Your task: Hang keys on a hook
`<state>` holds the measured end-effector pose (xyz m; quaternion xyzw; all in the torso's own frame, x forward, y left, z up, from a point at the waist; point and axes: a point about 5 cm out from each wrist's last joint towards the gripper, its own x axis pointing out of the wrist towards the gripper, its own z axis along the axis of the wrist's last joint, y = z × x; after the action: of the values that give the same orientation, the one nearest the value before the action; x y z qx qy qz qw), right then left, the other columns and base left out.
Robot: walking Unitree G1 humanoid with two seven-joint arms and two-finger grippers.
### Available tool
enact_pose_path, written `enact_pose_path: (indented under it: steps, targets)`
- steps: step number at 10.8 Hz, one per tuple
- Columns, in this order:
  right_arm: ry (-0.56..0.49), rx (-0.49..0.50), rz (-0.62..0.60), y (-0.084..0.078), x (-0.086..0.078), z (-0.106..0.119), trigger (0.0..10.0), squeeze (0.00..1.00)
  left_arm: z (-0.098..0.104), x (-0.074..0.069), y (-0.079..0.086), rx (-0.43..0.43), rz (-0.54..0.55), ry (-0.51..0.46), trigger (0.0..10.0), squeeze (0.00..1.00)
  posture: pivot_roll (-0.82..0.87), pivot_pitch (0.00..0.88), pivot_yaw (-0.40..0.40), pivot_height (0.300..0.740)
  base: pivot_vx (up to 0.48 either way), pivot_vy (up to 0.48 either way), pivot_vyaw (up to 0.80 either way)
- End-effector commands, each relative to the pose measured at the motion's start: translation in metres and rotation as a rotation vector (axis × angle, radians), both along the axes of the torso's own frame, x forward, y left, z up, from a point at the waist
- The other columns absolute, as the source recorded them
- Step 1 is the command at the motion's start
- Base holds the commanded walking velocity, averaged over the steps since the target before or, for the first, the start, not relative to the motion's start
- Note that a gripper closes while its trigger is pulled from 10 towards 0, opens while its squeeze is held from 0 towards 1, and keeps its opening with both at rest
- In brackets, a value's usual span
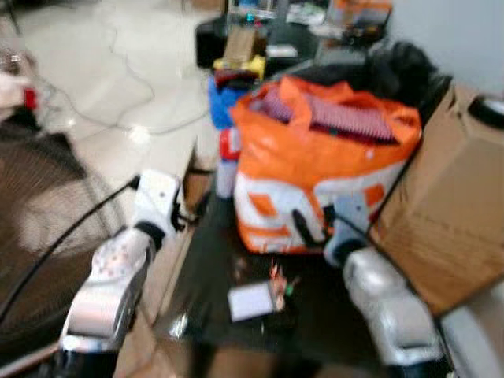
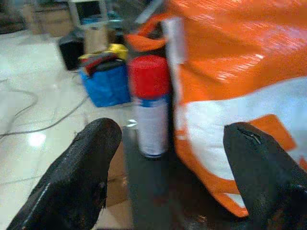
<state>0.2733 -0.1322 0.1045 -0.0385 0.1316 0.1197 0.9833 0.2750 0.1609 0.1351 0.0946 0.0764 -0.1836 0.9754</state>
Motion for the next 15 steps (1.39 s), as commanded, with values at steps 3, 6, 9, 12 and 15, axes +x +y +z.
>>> enact_pose_path:
  steps: [3,6,9,12,15]
  targets:
    - [0.110,-0.150,0.032,-0.018,0.003,-0.003,10.0,1.00,-0.004,-0.003,-0.014,0.034,-0.161,0.035,10.0,0.00,-0.01,0.000,-0.071,0.740,0.000,0.000,0.00]
    - [0.279,-0.227,0.199,-0.016,0.003,-0.013,10.0,1.00,-0.012,-0.007,-0.018,0.082,-0.337,0.124,10.0,0.00,-0.04,0.000,-0.075,0.740,0.000,0.000,0.00]
    - [0.406,-0.316,0.354,-0.009,0.008,-0.034,10.0,1.00,-0.034,-0.026,-0.021,0.157,-0.457,0.243,10.0,0.00,-0.07,0.000,-0.094,0.740,0.000,0.000,0.00]
    - [0.484,-0.223,0.412,0.020,0.021,-0.065,10.0,1.00,-0.049,-0.041,-0.010,0.214,-0.417,0.315,10.0,0.00,-0.09,0.000,-0.131,0.740,0.000,0.000,0.00]
    - [0.573,-0.184,0.405,0.033,0.005,-0.100,10.0,0.00,-0.055,-0.048,-0.004,0.232,-0.372,0.333,10.0,0.00,-0.08,0.000,-0.163,0.740,0.000,0.000,0.00]
